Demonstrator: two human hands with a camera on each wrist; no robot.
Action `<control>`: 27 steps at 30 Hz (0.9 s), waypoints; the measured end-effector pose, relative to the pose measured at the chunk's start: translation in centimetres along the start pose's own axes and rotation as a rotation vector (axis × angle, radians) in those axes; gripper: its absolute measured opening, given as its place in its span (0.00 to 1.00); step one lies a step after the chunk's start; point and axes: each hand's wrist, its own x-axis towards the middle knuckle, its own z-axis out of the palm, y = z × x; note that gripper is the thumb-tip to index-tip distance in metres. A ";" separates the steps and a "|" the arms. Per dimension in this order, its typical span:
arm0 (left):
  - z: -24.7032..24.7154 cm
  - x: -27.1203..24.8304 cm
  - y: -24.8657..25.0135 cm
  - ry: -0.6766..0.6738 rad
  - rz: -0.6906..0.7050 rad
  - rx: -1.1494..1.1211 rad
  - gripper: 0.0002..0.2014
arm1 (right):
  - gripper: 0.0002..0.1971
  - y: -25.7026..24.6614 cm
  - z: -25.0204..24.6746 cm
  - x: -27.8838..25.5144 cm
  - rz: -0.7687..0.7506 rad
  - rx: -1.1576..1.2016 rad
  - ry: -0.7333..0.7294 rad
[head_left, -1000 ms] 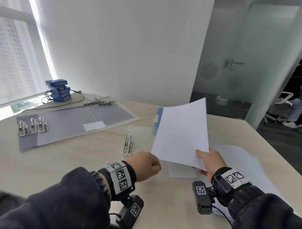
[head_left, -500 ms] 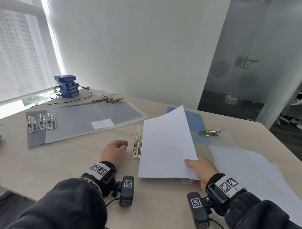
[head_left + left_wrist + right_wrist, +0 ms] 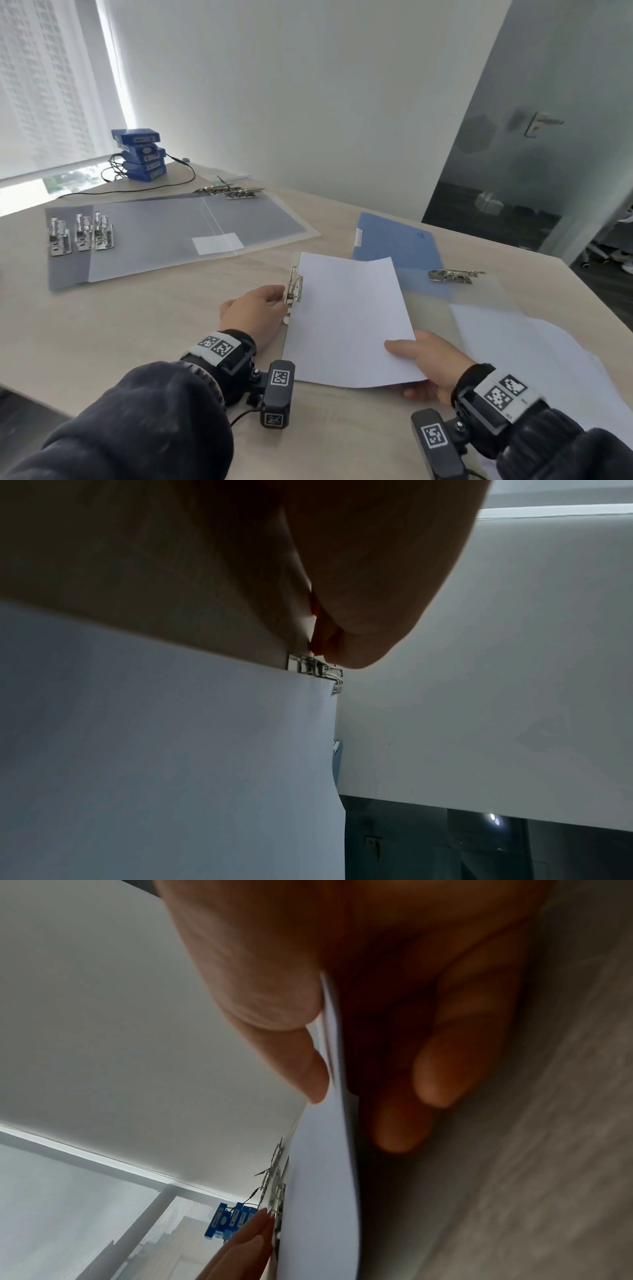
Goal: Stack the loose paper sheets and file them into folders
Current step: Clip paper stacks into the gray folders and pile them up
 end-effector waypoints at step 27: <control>0.8 0.8 -0.4 0.045 -0.005 -0.017 0.15 | 0.09 -0.1 -3.8 5.5 -0.199 0.241 0.281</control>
